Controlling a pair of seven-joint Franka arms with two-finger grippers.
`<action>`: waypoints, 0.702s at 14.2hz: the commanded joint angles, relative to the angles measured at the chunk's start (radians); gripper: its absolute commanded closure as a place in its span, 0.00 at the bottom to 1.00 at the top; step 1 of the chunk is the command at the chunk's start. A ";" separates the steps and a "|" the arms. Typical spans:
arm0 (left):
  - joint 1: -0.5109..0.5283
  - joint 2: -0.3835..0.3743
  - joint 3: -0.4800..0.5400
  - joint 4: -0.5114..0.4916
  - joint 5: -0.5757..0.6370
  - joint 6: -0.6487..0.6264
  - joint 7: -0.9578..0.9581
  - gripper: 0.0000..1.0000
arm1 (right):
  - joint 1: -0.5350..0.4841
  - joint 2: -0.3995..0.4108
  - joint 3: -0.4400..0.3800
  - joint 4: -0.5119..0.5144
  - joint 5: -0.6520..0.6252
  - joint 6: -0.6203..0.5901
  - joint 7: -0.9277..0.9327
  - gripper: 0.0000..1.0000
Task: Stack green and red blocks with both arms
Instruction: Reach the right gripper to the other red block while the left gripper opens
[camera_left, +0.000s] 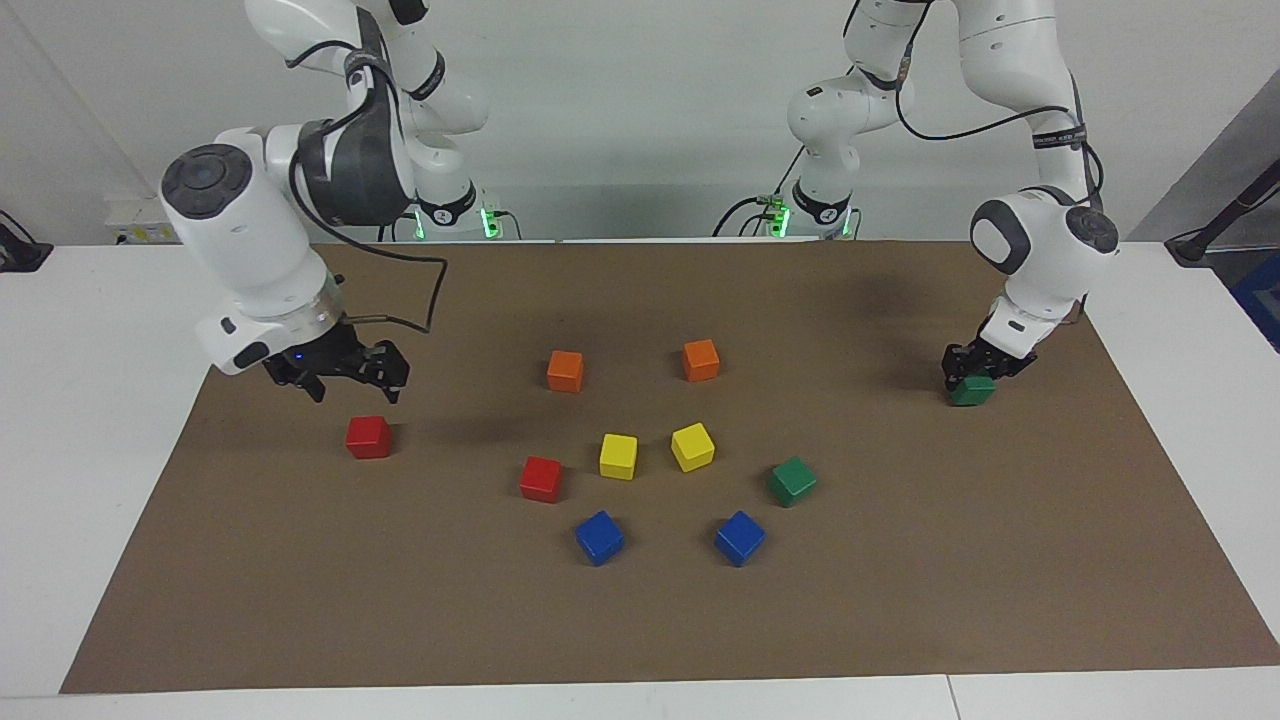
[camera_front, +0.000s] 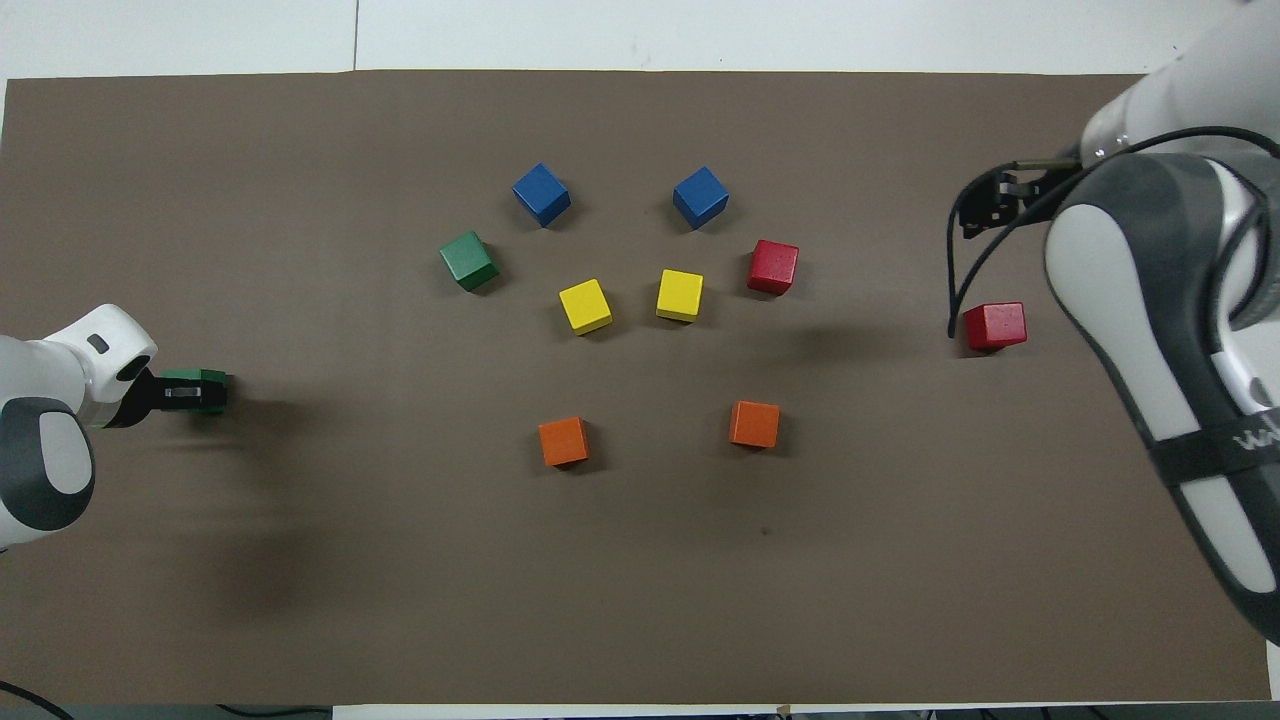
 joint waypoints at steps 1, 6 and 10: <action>0.003 -0.007 0.000 -0.020 -0.015 0.028 0.004 0.05 | 0.097 0.106 -0.001 0.125 -0.025 0.012 0.125 0.00; -0.005 -0.004 0.000 0.004 -0.013 0.017 -0.002 0.00 | 0.191 0.195 0.002 0.138 -0.022 0.131 0.273 0.00; -0.020 0.003 -0.002 0.128 -0.013 -0.116 -0.008 0.00 | 0.191 0.224 0.002 0.123 0.012 0.204 0.377 0.00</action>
